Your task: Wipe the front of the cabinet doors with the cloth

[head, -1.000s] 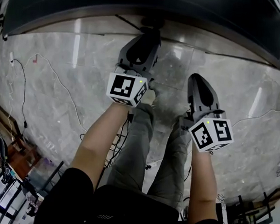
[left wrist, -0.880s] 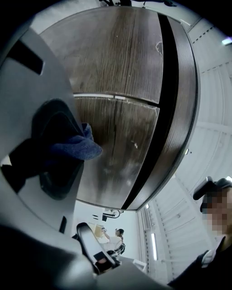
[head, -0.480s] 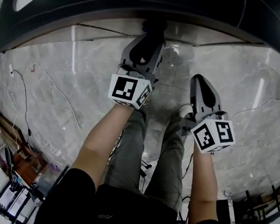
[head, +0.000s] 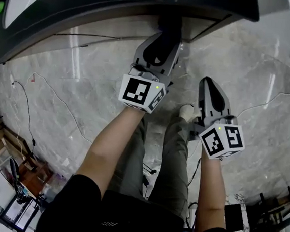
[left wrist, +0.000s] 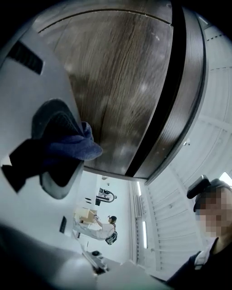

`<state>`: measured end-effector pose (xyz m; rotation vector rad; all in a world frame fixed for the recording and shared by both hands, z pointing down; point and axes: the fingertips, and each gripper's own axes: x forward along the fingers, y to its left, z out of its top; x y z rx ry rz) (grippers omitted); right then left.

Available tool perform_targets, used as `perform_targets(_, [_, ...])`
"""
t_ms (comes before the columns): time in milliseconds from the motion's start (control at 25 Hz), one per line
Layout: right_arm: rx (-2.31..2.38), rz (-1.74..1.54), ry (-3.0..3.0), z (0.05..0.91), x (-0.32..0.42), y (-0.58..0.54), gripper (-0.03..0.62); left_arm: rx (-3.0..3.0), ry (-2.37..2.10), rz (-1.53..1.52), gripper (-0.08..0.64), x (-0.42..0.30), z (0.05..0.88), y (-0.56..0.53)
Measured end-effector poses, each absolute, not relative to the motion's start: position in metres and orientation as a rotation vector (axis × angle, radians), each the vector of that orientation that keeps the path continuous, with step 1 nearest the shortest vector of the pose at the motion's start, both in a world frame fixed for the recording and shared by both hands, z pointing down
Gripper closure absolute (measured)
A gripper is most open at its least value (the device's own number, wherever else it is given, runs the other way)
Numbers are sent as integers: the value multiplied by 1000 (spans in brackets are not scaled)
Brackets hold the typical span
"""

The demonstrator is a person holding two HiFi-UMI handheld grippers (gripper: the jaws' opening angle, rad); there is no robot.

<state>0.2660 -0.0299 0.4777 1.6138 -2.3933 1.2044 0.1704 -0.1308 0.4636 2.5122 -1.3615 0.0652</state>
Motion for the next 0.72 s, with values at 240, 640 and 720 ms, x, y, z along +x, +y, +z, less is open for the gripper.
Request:
perform_targets(240, [1625,1207,-2374,479,296,-20,551,2529,-1315,54,430,211,464,-125])
perform_targets(640, [1618,1228,-2328,495,324,-5,551,2518,-1294,104,428,223,478,-101])
perform_targets(720, [1616,1227,-2332,497,319,-8,551,2505,-1313,129,429,209,485,-97])
